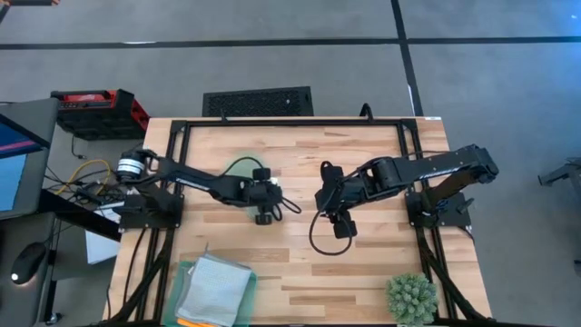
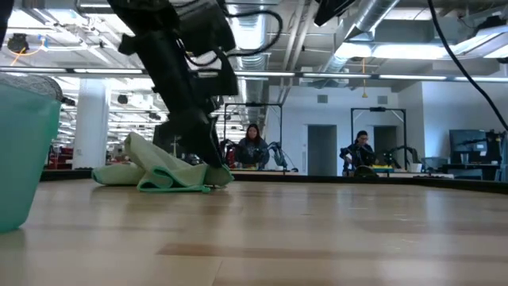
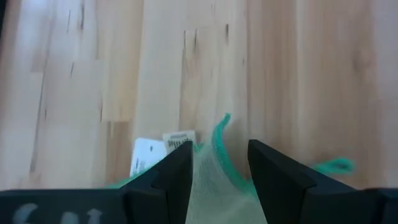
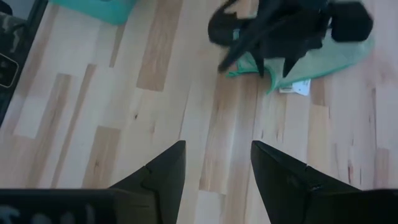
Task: Fold microfiber towels
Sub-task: Fold the green microfiber cloth
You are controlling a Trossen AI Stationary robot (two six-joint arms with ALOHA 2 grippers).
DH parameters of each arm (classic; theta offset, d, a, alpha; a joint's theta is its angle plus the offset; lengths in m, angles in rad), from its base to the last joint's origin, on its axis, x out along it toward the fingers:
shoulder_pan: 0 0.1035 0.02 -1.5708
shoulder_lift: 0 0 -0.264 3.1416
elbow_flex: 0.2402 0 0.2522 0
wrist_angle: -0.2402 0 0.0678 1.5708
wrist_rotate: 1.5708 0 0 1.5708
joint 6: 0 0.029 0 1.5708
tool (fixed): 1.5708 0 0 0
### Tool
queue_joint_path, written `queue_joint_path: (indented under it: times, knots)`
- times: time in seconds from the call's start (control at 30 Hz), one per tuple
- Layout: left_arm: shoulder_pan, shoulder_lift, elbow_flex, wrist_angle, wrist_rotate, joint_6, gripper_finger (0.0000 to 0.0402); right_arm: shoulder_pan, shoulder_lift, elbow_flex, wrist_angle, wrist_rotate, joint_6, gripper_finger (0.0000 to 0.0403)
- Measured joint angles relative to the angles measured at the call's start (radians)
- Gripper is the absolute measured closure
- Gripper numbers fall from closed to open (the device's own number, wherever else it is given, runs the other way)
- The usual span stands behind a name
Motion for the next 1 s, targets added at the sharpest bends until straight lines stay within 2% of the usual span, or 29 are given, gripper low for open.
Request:
queue_joint_path:
  times: [0.23,0.53,0.63,0.83,1.0]
  knots:
    - [0.002,0.077,0.051,-0.065,-0.114,-0.02,0.0254,0.0,0.0,0.0,-0.001,0.0,0.0,0.0198]
    - [0.001,0.077,0.092,-0.104,-0.074,-0.034,0.0258,0.0,0.0,0.0,-0.001,0.0,0.0,0.0198]
    - [0.001,0.077,0.092,-0.123,-0.092,-0.034,0.0283,0.0,0.0,0.0,-0.001,0.0,0.0,0.0198]
    - [0.002,0.077,0.092,-0.203,-0.086,-0.025,0.0387,0.0,0.0,0.0,-0.001,0.0,0.0,0.0198]
    - [-0.005,0.074,0.11,-0.233,-0.133,-0.057,0.0399,0.0,0.0,0.0,0.0,0.0,-0.007,0.0198]
